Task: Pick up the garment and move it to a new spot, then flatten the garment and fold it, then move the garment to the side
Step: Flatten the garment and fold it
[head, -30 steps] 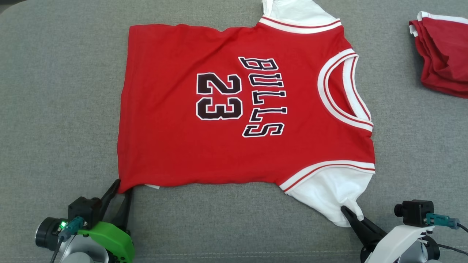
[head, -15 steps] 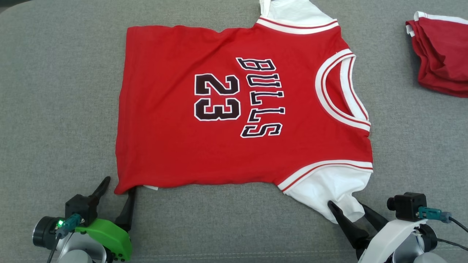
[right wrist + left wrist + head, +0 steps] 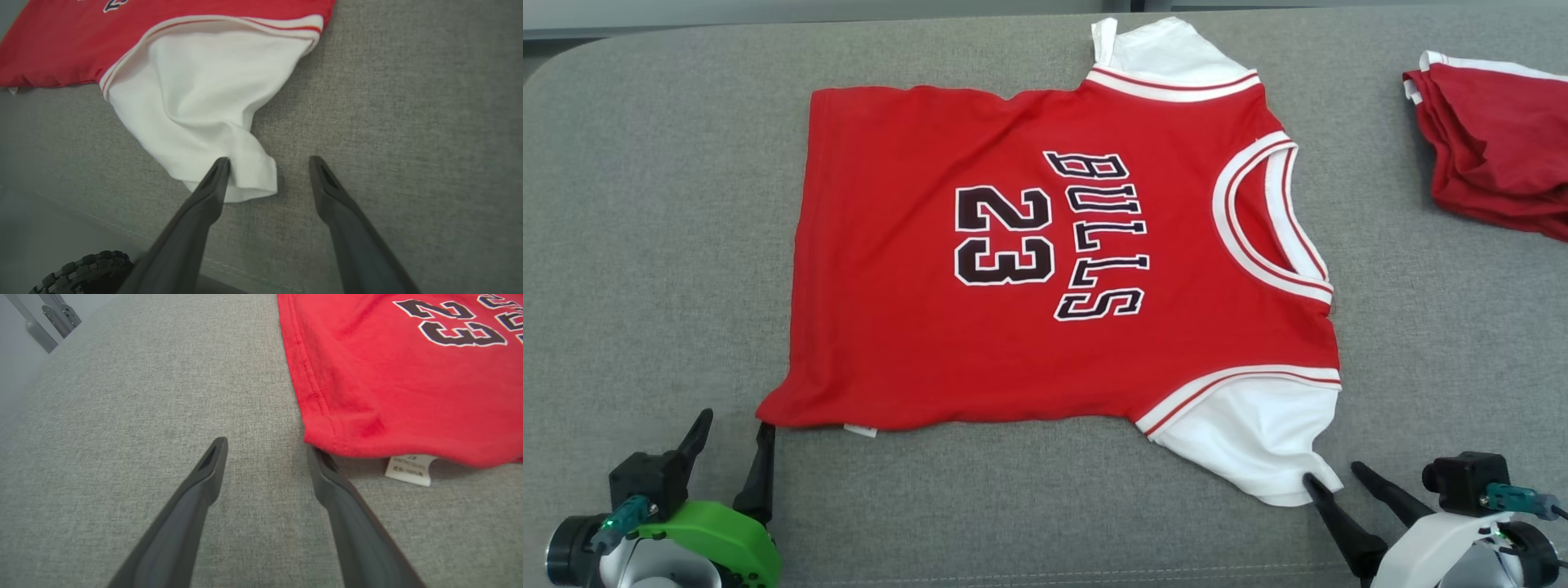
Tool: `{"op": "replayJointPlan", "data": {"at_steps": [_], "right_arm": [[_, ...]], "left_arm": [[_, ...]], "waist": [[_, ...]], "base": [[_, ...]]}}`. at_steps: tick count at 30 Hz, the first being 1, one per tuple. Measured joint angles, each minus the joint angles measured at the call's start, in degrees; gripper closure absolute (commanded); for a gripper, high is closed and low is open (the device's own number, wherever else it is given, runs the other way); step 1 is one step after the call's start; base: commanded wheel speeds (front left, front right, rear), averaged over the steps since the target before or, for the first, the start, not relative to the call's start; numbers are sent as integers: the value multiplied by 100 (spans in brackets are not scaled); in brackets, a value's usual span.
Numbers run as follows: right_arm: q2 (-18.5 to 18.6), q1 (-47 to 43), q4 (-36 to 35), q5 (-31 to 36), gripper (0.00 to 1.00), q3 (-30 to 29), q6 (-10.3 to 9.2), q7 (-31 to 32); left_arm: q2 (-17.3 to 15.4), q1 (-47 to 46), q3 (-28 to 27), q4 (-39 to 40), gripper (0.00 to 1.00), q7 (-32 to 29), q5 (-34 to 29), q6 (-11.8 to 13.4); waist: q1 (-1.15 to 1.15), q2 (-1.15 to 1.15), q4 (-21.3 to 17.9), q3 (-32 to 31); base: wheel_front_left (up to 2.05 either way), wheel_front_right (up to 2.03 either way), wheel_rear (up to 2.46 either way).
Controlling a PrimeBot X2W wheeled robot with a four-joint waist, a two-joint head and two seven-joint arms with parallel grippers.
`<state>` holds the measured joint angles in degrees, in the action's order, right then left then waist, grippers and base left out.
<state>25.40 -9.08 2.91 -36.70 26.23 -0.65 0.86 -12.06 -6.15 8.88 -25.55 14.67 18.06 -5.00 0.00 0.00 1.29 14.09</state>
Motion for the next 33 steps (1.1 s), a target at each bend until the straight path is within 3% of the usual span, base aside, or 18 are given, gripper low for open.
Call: {"op": "replayJointPlan", "data": {"at_steps": [7,21,33], "right_arm": [[169,-98,-135,4,0,-419,-249,-170],[364,-91,-553,201,0,-1005,-409,-732],[353,-81,-550,737,0,-1049,-525,-1204]], "left_arm": [[-1,177,-221,102,0,0,92,7],[47,323,-579,516,0,0,116,51],[291,325,-688,958,0,0,140,52]], "waist": [[0,0,-48,-261],[0,0,-62,-683],[0,0,121,-1095]], "base": [[0,0,0],[0,0,0],[0,0,0]]}}
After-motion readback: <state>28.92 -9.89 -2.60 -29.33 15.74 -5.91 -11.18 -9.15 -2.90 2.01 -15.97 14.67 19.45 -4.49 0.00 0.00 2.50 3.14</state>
